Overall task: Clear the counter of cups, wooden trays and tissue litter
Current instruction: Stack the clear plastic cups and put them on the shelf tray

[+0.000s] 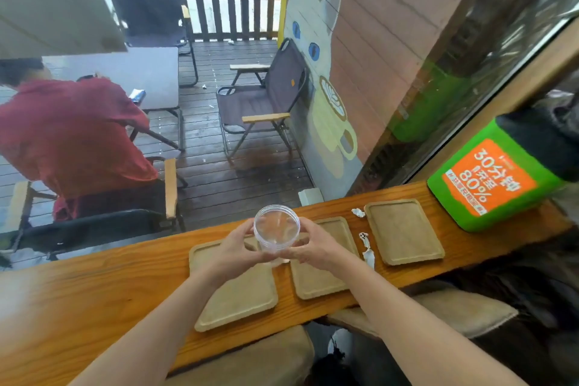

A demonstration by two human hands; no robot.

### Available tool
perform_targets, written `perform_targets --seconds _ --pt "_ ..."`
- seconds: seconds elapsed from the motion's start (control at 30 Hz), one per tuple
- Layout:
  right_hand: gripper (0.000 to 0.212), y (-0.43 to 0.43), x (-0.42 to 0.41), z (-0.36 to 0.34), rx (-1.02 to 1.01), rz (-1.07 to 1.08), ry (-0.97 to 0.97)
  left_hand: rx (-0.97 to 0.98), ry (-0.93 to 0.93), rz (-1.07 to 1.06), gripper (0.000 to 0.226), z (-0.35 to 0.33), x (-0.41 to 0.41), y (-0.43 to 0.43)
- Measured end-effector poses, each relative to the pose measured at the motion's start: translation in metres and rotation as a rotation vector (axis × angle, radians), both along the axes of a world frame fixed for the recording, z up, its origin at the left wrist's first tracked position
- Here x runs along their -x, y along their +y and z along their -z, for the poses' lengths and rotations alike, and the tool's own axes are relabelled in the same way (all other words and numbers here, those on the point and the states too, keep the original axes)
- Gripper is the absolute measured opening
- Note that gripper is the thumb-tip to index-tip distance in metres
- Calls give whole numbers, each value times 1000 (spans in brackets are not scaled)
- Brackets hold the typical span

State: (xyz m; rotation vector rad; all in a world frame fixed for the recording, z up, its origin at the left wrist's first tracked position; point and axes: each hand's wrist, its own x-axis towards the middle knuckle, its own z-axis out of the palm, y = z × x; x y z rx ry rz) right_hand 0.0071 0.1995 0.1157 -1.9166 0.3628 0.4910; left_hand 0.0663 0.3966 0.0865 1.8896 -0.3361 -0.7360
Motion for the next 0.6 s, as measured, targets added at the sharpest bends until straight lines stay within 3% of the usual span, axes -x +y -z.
perform_targets --seconds 0.43,0.6 --pt "68 -135 110 -59 -65 397 -237 179 -170 352 56 -82 55 -165" --pt "66 -196 193 -69 -136 575 -309 196 -206 498 63 -97 117 -244"
